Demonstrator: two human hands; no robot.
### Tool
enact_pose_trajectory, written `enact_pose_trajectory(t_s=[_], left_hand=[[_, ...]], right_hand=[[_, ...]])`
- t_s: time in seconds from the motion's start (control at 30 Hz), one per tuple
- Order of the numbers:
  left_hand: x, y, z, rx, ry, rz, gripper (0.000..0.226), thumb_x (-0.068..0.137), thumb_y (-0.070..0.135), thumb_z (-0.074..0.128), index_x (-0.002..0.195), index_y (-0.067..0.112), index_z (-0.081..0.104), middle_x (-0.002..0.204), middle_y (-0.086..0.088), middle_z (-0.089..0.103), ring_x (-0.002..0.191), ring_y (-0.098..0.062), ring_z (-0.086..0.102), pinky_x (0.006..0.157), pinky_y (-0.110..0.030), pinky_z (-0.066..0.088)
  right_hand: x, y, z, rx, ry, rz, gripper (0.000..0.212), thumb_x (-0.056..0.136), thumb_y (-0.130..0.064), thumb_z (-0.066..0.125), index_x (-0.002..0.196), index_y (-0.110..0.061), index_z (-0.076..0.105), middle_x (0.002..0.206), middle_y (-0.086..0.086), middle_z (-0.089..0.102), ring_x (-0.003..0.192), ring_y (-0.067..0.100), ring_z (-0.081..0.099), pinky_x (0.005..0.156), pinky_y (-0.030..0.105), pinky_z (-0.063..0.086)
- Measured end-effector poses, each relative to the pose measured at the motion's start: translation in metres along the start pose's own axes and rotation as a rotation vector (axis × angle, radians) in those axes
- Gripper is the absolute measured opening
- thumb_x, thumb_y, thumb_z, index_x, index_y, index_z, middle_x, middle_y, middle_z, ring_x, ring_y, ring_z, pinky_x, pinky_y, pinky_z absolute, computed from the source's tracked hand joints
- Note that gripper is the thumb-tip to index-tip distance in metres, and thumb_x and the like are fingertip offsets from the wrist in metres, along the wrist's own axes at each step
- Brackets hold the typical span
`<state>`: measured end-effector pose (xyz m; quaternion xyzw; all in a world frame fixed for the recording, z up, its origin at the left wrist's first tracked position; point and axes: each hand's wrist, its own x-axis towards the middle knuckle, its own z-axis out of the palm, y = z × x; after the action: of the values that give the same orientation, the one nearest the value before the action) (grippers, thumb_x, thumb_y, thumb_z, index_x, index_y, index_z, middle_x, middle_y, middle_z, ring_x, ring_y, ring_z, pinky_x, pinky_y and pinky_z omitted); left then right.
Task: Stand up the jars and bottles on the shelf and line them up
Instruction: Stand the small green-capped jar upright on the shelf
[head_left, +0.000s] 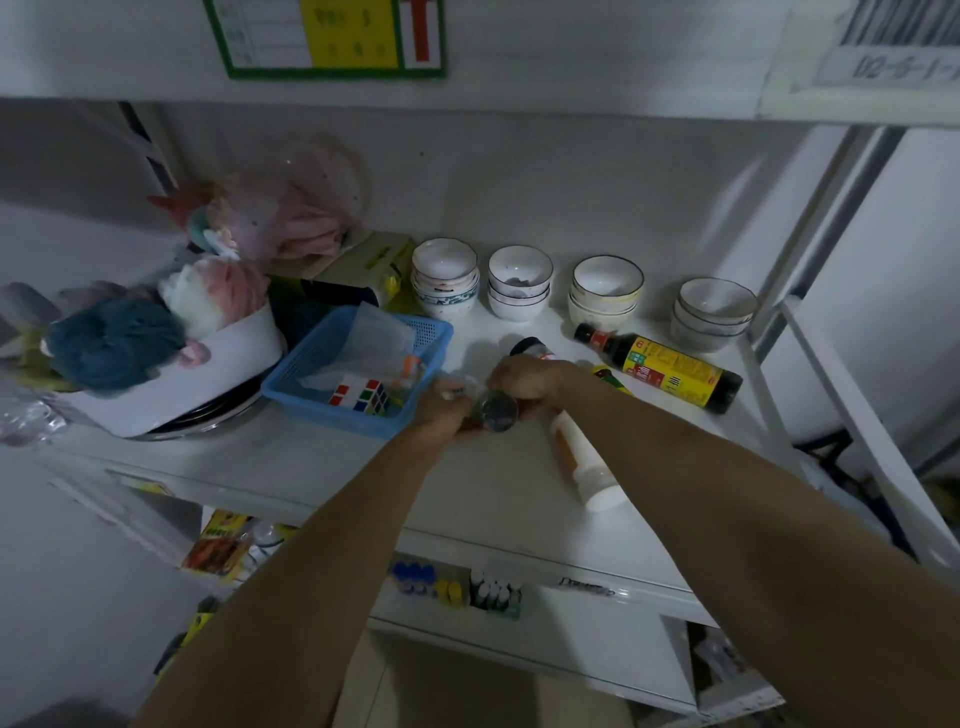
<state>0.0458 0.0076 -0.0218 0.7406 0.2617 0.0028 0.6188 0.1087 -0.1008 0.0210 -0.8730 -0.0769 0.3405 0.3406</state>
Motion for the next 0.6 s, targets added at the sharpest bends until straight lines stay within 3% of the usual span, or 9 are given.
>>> enact_pose_trajectory(t_s=[0.07, 0.13, 0.23, 0.33, 0.4, 0.47, 0.53, 0.6], left_hand=[[-0.0059, 0.0067, -0.0052, -0.155, -0.053, -0.069, 0.011, 0.092, 0.003, 0.054, 0.098, 0.012, 0.055, 0.095, -0.012, 0.061, 0.079, -0.023, 0.060, 0.059, -0.024, 0.054], [-0.0059, 0.0086, -0.0090, -0.198, -0.094, -0.105, 0.013, 0.091, -0.001, 0.054, 0.096, 0.010, 0.057, 0.093, -0.014, 0.063, 0.073, -0.022, 0.062, 0.066, -0.031, 0.055], [-0.0058, 0.0062, -0.0109, -0.162, -0.115, -0.089, 0.031, 0.090, -0.010, 0.050, 0.120, -0.001, 0.056, 0.115, -0.024, 0.062, 0.082, -0.027, 0.062, 0.078, -0.037, 0.055], [-0.0070, 0.0022, -0.0106, -0.154, -0.118, -0.075, 0.040, 0.089, -0.015, 0.048, 0.129, -0.009, 0.051, 0.133, -0.028, 0.054, 0.086, -0.026, 0.060, 0.080, -0.036, 0.054], [-0.0074, 0.0012, -0.0107, -0.180, -0.120, -0.065, 0.043, 0.089, -0.015, 0.048, 0.131, -0.008, 0.048, 0.136, -0.027, 0.053, 0.095, -0.029, 0.057, 0.088, -0.036, 0.051], [-0.0085, 0.0019, -0.0106, -0.178, -0.124, -0.059, 0.044, 0.089, -0.013, 0.050, 0.133, -0.008, 0.047, 0.135, -0.027, 0.054, 0.098, -0.030, 0.055, 0.089, -0.034, 0.050], [-0.0070, 0.0014, -0.0099, -0.141, -0.134, -0.043, 0.047, 0.088, -0.010, 0.054, 0.135, -0.005, 0.047, 0.132, -0.026, 0.056, 0.097, -0.028, 0.056, 0.077, -0.030, 0.056], [-0.0021, -0.0007, -0.0095, -0.064, -0.134, -0.023, 0.049, 0.088, -0.006, 0.057, 0.136, 0.000, 0.048, 0.129, -0.023, 0.060, 0.096, -0.025, 0.058, 0.071, -0.027, 0.057]], right_hand=[[-0.0044, -0.0058, -0.0027, 0.022, 0.046, -0.031, 0.023, 0.099, -0.012, 0.046, 0.114, 0.001, 0.058, 0.111, 0.021, 0.062, 0.086, 0.030, 0.066, 0.078, 0.041, 0.059], [-0.0042, -0.0077, -0.0047, 0.086, 0.071, -0.050, 0.019, 0.102, -0.018, 0.042, 0.106, -0.003, 0.054, 0.096, 0.019, 0.061, 0.070, 0.025, 0.061, 0.073, 0.038, 0.056], [-0.0045, -0.0072, -0.0042, 0.158, 0.110, -0.018, 0.028, 0.103, -0.020, 0.041, 0.081, -0.004, 0.049, 0.073, 0.015, 0.054, 0.060, 0.022, 0.054, 0.063, 0.033, 0.052], [-0.0079, -0.0069, -0.0019, 0.159, 0.124, -0.038, 0.028, 0.099, -0.007, 0.044, 0.070, -0.008, 0.046, 0.069, 0.012, 0.051, 0.060, 0.019, 0.050, 0.059, 0.028, 0.047], [-0.0066, -0.0071, -0.0016, 0.160, 0.132, -0.052, 0.025, 0.099, -0.009, 0.043, 0.074, -0.007, 0.050, 0.070, 0.011, 0.052, 0.060, 0.017, 0.050, 0.059, 0.027, 0.046], [-0.0056, -0.0094, -0.0006, 0.174, 0.140, -0.063, 0.023, 0.102, -0.021, 0.040, 0.092, -0.005, 0.053, 0.080, 0.012, 0.056, 0.065, 0.019, 0.054, 0.066, 0.030, 0.050], [-0.0026, -0.0097, -0.0008, 0.175, 0.142, -0.064, 0.034, 0.103, -0.038, 0.035, 0.105, -0.008, 0.051, 0.090, 0.013, 0.057, 0.080, 0.022, 0.058, 0.080, 0.034, 0.052], [-0.0002, -0.0082, -0.0007, 0.140, 0.143, -0.068, 0.046, 0.100, -0.050, 0.036, 0.105, -0.008, 0.053, 0.085, 0.010, 0.057, 0.087, 0.022, 0.056, 0.084, 0.035, 0.051]])
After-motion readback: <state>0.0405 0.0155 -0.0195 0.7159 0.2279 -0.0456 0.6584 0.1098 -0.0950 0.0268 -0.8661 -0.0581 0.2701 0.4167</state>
